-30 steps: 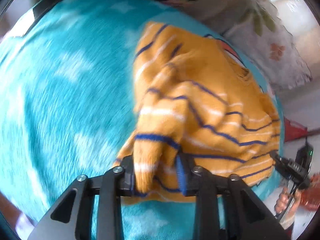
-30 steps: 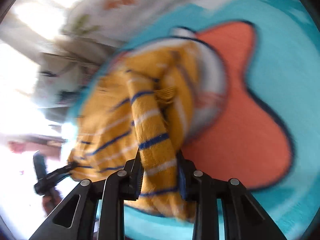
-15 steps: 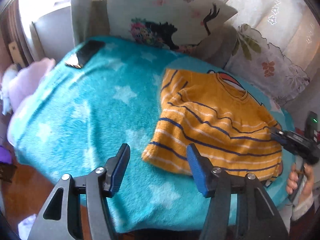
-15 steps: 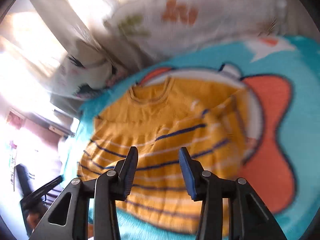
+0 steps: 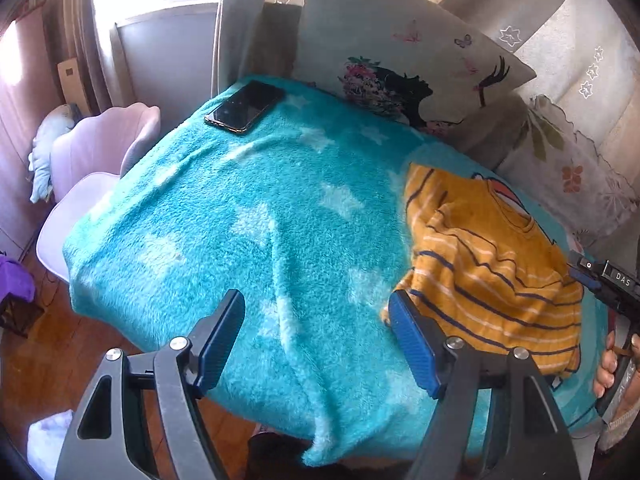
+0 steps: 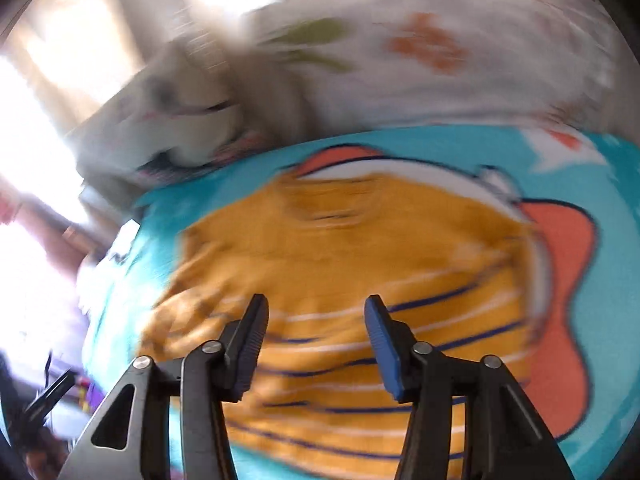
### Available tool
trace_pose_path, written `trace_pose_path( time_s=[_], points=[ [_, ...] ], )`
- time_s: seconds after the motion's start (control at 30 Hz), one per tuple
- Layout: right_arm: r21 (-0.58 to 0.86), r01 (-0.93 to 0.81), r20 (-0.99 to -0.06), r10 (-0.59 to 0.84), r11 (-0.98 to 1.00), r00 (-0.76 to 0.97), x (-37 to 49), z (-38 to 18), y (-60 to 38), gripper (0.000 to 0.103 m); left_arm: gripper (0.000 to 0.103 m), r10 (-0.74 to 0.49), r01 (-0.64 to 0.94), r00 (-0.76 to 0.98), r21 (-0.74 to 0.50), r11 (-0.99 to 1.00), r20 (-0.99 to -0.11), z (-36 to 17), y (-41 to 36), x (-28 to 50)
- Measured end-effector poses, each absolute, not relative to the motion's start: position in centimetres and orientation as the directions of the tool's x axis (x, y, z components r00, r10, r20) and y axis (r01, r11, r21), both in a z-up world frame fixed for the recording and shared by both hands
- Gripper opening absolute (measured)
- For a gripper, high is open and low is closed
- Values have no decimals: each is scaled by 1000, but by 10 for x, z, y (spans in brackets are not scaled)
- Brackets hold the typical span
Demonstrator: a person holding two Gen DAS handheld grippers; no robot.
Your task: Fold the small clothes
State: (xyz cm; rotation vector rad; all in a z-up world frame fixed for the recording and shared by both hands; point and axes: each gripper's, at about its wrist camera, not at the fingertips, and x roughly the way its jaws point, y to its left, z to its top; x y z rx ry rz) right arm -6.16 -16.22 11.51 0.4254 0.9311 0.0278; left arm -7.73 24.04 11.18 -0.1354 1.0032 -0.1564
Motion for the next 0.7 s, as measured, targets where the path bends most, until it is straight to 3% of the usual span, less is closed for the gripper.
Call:
trace_pose_path(
  time_s=[0.13,0.3,0.4,0.53,0.57,0.7],
  points=[
    [374,49,-795,293,926,530,-22,105,-76,60,73,-186,112,533,-149,982,-826,109,254,-64],
    [294,72,-863,233,953,448,23,78,-5,61,73,-200,129,513,-155,979,-835,99,287,-40],
    [134,112,-906,76,985,416,42,58,28,67,73,-203,126,500,-161,979,-842,93,305,-30],
    [-121,146,-909,-169,982,381,49,32,56,66,73,-208,120,480,-171,978,-853,83,326,-20],
    [-160,142,-892,-205,977,403,47,32,62,65,73,-209,118,475,-174,978,-855,81,330,-18],
    [-193,138,-880,-233,972,414,45,35,67,39,73,-234,113,446,-205,972,-864,71,339,-9]
  ],
)
